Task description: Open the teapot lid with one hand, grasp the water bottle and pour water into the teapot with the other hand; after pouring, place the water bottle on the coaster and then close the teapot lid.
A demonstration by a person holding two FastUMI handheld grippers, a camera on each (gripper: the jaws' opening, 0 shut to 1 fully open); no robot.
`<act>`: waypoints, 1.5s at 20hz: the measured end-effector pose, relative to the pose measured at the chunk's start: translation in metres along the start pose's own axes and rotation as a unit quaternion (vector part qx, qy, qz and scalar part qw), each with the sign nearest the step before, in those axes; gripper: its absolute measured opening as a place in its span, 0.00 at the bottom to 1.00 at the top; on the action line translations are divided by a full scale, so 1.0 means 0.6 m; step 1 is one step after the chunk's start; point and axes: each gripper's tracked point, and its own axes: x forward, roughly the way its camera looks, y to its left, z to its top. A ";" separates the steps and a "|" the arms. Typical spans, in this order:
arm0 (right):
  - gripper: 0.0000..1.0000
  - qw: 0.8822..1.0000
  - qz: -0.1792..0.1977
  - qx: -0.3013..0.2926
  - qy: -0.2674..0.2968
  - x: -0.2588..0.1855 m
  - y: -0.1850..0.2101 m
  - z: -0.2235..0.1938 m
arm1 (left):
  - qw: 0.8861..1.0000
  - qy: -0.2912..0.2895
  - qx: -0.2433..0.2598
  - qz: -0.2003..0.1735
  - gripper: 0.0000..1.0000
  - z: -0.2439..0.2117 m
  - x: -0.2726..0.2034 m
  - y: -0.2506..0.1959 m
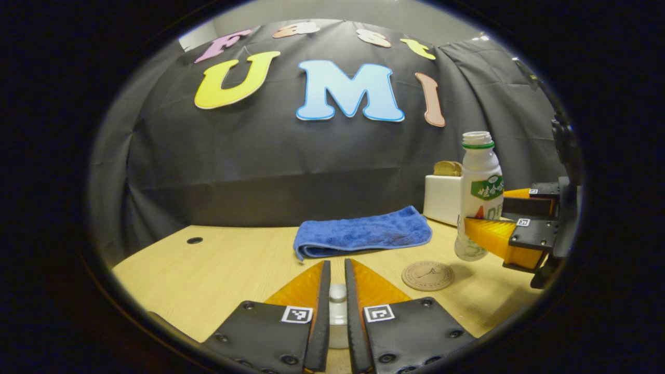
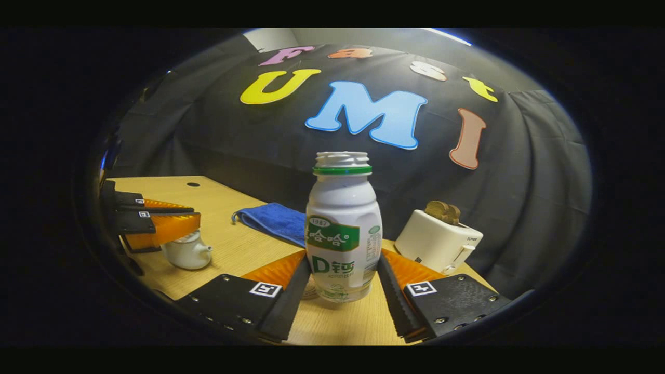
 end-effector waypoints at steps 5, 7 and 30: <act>0.72 1.000 0.012 0.019 0.001 -0.001 0.007 -0.002 | 1.000 -0.021 -0.006 0.013 0.29 0.020 -0.012 0.017; 0.72 0.999 0.021 0.035 -0.001 0.000 0.011 -0.001 | 0.999 -0.026 -0.009 0.020 0.22 0.025 -0.015 0.023; 0.72 0.976 0.115 0.173 0.069 0.083 0.073 -0.029 | 0.996 -0.042 -0.049 0.066 0.27 0.040 -0.032 0.087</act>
